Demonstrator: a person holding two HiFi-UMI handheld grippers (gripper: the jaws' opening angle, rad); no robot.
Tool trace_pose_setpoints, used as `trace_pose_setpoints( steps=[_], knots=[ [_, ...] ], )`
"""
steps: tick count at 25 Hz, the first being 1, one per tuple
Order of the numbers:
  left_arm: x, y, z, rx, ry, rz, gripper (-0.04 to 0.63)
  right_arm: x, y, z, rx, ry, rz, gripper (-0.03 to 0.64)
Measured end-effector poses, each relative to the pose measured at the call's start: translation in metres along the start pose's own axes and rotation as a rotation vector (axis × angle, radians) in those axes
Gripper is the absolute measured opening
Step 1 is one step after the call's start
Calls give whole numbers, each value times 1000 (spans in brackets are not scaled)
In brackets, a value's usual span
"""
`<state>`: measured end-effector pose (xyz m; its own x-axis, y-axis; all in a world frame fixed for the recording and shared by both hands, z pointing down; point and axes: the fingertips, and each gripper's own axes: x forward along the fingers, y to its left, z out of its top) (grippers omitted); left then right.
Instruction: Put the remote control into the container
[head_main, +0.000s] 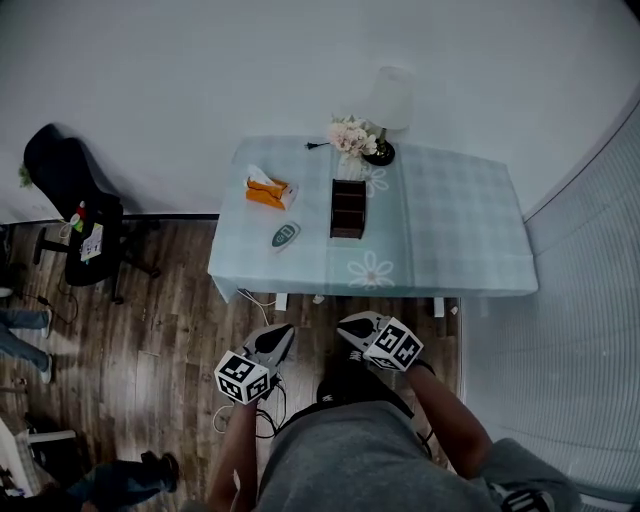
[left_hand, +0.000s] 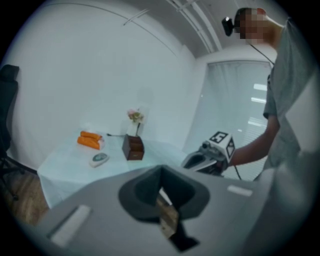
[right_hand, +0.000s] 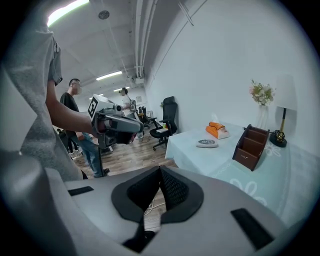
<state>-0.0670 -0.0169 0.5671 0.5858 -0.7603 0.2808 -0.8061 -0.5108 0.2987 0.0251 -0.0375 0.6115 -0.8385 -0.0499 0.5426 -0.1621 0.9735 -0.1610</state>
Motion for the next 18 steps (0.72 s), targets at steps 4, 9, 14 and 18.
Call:
trace_pose_setpoints(
  steps=[4, 9, 14, 18],
  knots=[
    [20, 11, 7, 9, 27, 6, 0, 2, -30, 2, 18, -9, 5, 17],
    [51, 22, 22, 18, 52, 11, 0, 2, -65, 12, 14, -25, 25, 17],
    [84, 22, 41, 55, 72, 2, 0, -6, -99, 24, 12, -39, 33, 17],
    [98, 30, 49, 44, 70, 26, 0, -9, -121, 33, 1, -50, 48, 17]
  ],
)
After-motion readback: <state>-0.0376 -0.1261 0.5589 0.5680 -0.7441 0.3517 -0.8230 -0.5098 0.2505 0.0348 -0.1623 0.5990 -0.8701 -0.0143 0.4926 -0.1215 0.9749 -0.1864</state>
